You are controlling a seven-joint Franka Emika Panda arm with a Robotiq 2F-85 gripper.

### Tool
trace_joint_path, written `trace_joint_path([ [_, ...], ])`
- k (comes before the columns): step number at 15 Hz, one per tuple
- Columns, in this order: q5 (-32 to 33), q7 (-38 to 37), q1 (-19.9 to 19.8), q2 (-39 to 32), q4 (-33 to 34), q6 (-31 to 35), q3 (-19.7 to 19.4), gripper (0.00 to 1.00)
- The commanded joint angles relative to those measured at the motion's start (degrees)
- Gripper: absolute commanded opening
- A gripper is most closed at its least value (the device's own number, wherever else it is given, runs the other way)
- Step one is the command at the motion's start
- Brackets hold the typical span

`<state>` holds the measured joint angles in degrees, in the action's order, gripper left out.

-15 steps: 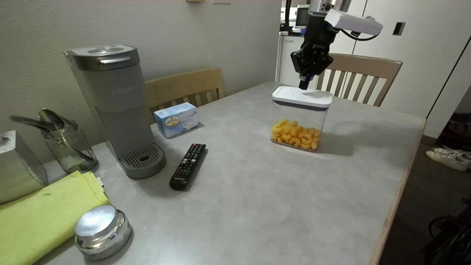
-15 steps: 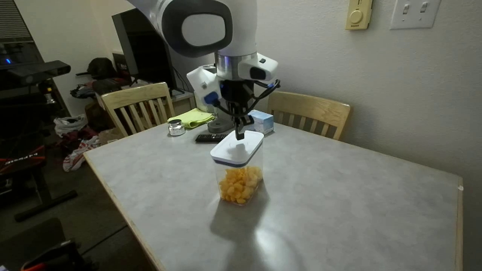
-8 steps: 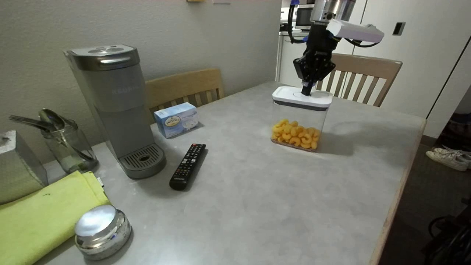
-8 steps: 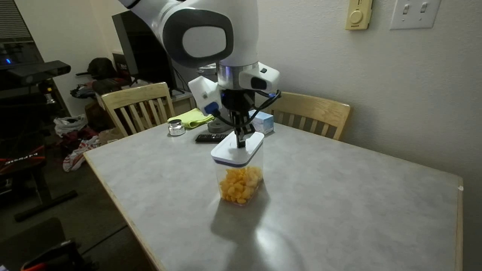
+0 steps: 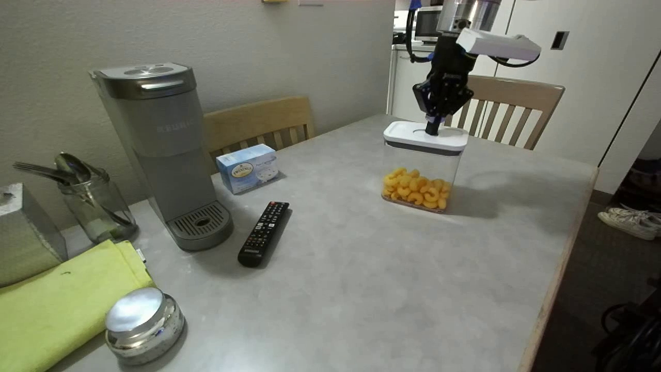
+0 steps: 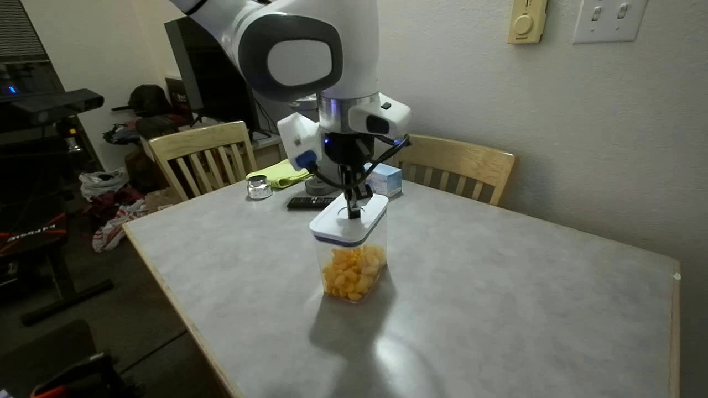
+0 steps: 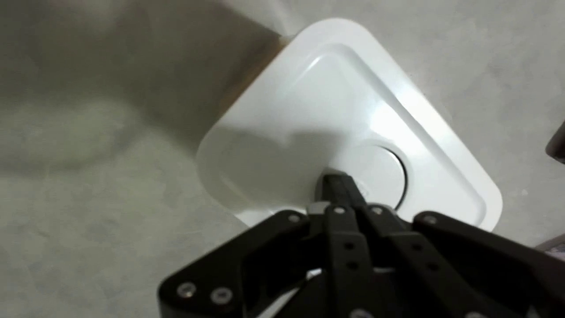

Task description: Remove the white lid from the food container and put it on the table

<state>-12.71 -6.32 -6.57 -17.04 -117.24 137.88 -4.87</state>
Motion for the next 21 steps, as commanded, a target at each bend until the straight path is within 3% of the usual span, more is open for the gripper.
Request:
trace_joint_path([
  [1, 2.8, -2.2, 0.5, -2.3, -3.0, 2.4, -1.1, 0.0],
  [6, 3.3, -4.0, 0.4, -0.5, -2.1, 0.7, -0.9, 0.0],
  [13, 4.6, -6.2, 0.5, 7.6, -0.3, -7.9, -1.0, 0.0],
  [18, 5.5, -7.9, 0.4, 10.3, 0.5, -10.4, -1.2, 0.0],
  [19, 5.8, -8.3, 0.3, 10.4, 0.4, -10.3, -1.3, 0.07],
  [20, 6.2, -8.4, 0.3, 10.3, 0.4, -10.3, -1.4, 0.27],
  [21, 6.8, -8.8, 0.3, 10.0, 0.3, -10.1, -1.5, 0.32],
])
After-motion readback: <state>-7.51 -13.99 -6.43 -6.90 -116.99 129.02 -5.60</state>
